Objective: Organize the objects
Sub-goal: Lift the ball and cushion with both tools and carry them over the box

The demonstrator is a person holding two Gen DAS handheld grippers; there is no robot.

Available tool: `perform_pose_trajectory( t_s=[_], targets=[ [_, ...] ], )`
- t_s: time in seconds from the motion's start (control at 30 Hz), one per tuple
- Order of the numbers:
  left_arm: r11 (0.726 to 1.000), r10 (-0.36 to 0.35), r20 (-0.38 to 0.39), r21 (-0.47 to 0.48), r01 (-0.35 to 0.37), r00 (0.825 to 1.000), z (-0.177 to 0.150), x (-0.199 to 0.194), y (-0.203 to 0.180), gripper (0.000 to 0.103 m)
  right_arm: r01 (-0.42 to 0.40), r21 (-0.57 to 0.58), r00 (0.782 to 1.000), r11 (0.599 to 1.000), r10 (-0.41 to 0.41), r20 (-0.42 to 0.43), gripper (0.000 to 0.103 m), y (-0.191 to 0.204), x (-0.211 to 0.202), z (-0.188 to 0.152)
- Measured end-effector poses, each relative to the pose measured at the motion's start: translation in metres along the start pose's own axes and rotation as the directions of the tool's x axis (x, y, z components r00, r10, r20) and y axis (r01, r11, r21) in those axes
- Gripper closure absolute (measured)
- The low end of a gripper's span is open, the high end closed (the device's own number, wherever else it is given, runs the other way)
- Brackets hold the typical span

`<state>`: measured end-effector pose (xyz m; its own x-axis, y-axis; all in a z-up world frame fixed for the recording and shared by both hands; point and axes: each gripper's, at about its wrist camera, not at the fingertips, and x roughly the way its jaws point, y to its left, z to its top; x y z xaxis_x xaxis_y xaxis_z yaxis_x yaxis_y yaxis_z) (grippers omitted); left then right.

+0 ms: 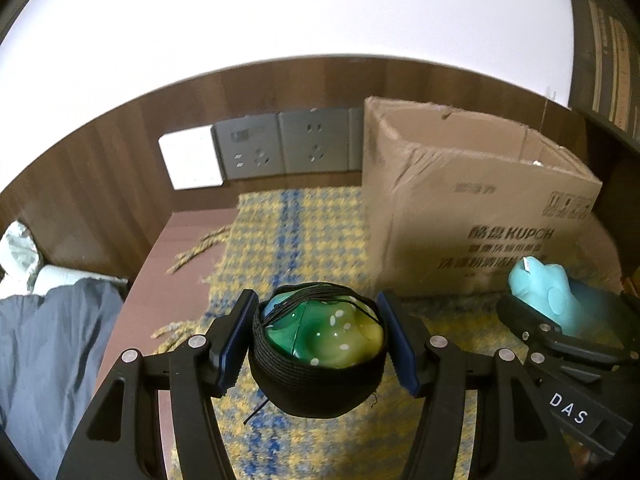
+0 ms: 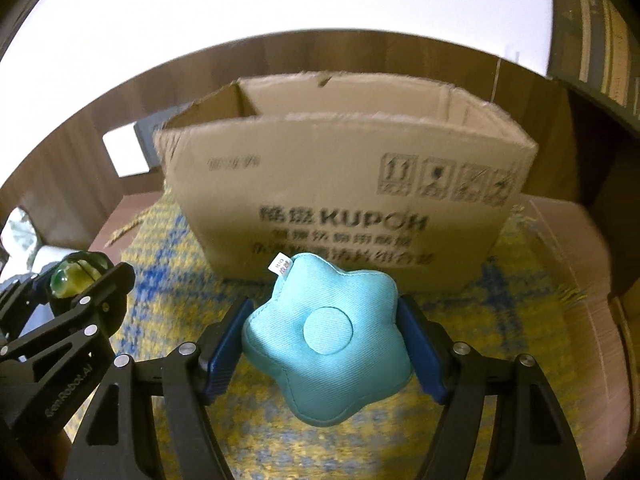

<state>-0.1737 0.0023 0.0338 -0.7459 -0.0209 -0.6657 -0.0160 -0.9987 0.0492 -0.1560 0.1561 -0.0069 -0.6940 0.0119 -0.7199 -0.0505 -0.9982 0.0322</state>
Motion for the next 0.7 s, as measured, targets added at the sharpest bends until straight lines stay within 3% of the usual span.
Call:
perform_pose_trajectory(
  t_s=[0.4, 0.7],
  targets=[
    [0.999, -0.037, 0.067, 0.030, 0.035, 0.997, 0.032, -0.013, -0.023, 0.042, 0.034, 0.019, 0.995, 0.999, -0.036, 0.093, 0.030, -0.019, -0.027, 0.027],
    [0.997, -0.070, 0.131, 0.049, 0.064, 0.989, 0.063, -0.031, -0.038, 0.042, 0.076, 0.023, 0.979, 0.997, -0.079, 0.189, 0.030, -0.030, -0.060, 0.057]
  ],
)
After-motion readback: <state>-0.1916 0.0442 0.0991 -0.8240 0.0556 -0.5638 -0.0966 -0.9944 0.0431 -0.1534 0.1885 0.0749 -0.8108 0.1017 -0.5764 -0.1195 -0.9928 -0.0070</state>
